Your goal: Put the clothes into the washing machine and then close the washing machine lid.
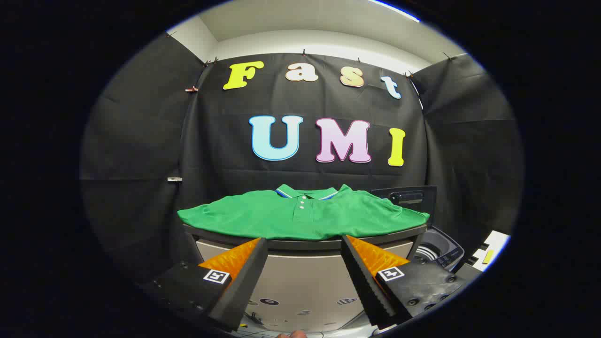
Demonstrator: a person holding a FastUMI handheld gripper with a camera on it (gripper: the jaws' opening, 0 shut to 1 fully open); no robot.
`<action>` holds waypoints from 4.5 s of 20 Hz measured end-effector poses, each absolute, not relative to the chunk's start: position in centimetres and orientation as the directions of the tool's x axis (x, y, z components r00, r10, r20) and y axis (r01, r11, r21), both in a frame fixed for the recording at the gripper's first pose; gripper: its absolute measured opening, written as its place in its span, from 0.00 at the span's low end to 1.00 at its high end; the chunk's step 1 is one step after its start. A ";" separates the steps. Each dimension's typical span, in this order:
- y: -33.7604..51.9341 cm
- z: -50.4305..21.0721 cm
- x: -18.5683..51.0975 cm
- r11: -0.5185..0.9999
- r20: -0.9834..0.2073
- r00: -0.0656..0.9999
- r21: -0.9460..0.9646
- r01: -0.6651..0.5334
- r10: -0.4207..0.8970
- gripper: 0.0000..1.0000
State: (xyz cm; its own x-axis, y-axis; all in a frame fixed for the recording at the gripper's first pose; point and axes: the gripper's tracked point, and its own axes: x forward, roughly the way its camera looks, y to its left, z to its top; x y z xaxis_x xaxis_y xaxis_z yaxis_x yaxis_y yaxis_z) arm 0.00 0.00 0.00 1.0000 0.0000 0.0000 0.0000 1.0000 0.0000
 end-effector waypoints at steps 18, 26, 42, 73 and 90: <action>-0.1 0.7 0.3 1.000 0.004 1.000 0.013 -0.004 0.004 0.98; 0.2 3.4 2.2 0.999 0.016 1.000 0.046 -0.019 0.018 0.98; -0.7 7.5 14.4 0.995 -0.185 0.983 0.101 0.001 0.018 0.99; -2.2 -3.1 20.1 1.000 -0.940 0.342 -0.015 0.020 -0.021 0.75; -2.2 -2.5 20.6 1.000 -0.876 0.482 -0.006 -0.006 -0.002 0.08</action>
State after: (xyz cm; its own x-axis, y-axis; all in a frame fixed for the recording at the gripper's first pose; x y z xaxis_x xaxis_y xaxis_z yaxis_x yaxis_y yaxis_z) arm 20.62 -2.17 -2.53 0.4820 -0.0025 -0.8762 -0.0062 1.0000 -0.0062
